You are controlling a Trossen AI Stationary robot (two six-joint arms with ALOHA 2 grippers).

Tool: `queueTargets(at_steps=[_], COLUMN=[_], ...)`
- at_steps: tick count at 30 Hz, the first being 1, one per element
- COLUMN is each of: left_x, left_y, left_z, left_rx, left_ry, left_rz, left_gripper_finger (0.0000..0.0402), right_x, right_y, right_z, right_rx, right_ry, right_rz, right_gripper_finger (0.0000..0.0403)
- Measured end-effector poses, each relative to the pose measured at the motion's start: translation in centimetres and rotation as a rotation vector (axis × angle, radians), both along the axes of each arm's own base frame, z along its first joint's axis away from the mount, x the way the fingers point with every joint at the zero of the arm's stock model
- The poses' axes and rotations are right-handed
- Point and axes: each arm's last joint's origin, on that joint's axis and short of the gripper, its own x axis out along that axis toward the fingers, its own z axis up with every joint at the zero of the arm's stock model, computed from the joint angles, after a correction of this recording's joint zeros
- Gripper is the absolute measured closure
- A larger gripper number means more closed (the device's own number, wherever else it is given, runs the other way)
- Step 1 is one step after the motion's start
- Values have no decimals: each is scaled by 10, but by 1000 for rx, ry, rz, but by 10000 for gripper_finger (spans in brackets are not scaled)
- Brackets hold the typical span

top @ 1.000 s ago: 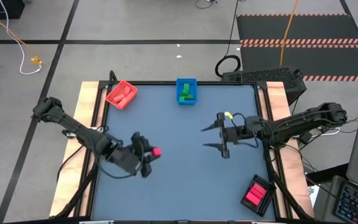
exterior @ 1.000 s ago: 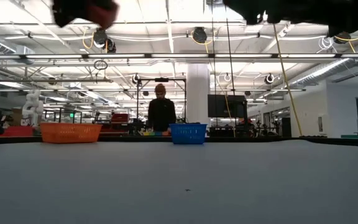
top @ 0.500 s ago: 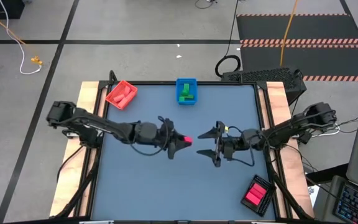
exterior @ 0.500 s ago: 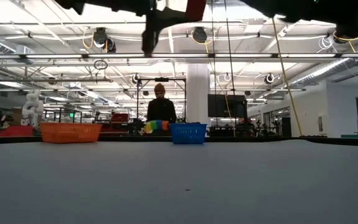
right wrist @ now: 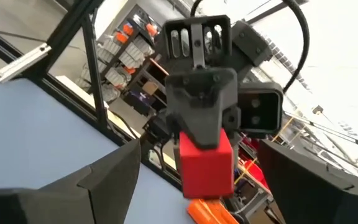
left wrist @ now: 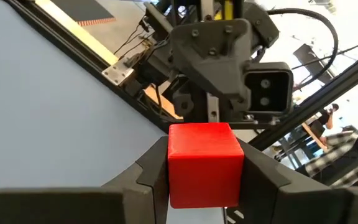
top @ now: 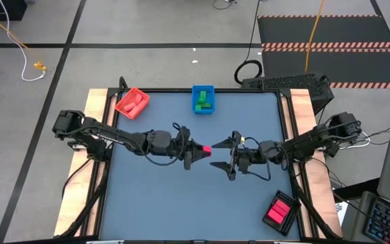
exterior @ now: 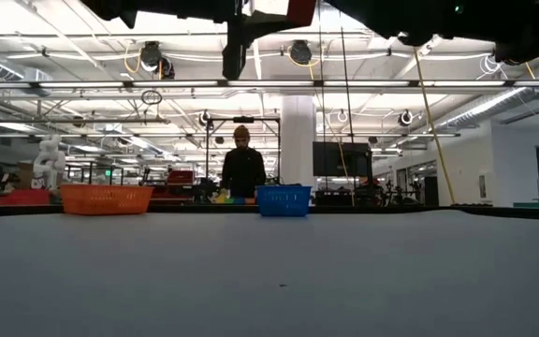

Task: Sort & place blocks by color
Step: Put the red block into the black bin

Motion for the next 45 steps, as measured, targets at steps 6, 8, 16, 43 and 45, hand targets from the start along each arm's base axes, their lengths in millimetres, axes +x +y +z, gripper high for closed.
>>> queueTargets(at_steps=[6,8,16,43,45], left_x=[4,5,7,-15,-23], left_y=[-3,-4,-6,8,11], left_z=[-6,-9,-13,3,-2], left_rx=[-11,-9,-10,209,300], left_ry=[-9,12,15,146,264], left_rz=[-8,-13,-41,-17,37], left_gripper_finger=[268,268,268,50,60], right_x=[18,22,25,15,10], right_y=[5,5,4,2,1], right_z=[-4,-6,-8,-8,-5], right_rx=[-4,-6,0,-27,18], right_ry=[19,28,34,206,249], right_rz=[-2,-10,-79,-126,-144], right_gripper_finger=[85,85,113,284,284])
